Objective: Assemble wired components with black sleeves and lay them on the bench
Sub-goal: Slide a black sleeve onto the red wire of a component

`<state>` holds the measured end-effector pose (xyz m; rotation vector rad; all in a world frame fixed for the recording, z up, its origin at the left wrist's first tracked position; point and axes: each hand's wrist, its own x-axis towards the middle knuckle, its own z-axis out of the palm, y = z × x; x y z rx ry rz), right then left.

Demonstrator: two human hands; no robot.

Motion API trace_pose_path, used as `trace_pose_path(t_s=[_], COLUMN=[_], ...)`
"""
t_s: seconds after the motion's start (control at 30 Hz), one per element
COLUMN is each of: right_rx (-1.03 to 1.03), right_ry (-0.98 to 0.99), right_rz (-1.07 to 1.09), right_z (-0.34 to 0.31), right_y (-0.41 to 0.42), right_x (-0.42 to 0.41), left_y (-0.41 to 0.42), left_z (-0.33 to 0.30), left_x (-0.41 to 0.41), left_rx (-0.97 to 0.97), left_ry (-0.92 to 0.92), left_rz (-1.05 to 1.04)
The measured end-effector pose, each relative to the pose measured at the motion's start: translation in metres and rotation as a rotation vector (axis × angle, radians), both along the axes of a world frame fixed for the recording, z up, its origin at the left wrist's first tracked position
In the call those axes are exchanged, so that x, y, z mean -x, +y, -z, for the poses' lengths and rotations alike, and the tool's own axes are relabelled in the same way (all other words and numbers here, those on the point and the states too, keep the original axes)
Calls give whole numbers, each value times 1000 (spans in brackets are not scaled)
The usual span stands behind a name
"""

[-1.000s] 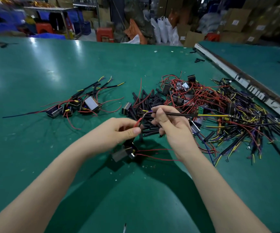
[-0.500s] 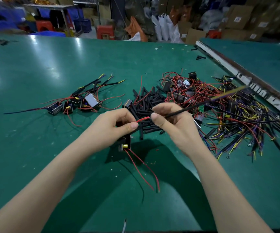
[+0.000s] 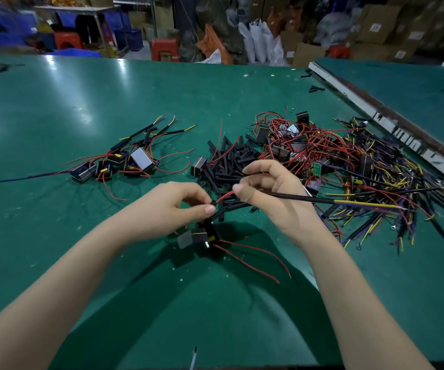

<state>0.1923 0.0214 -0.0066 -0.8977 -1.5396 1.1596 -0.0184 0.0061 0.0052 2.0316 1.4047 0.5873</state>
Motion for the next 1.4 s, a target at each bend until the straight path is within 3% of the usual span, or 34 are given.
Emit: trace_pose_path(t_s=[0.13,0.4,0.63,0.8,1.07,1.27,1.4], right_rx=[24,215,-10,47,40,99,106], right_ry=[-100,58,-101,30,-41,88,62], right_rz=[-56,-16,74,69,42,73,23], right_z=[1,-4,-6,-10,-7,-10,-13], right_y=[-1,0,-3,-4,-1,0,-2], right_x=[2,-4,-3,-4,-6,-4,-6], left_y=[-1,-3,-4,-1,-4,4,3], left_z=[-2,-8,-4,-3,2,-5,-3], left_x=[-16,-31,-37,-46,-51,-46,-42], left_rx=[-155,-243,-314,-349,-346,-191,-166], left_ry=[12,-132,-67,22,-215,-363,-471], left_rz=[-15,-125,-190,-254,-264,-193,-266])
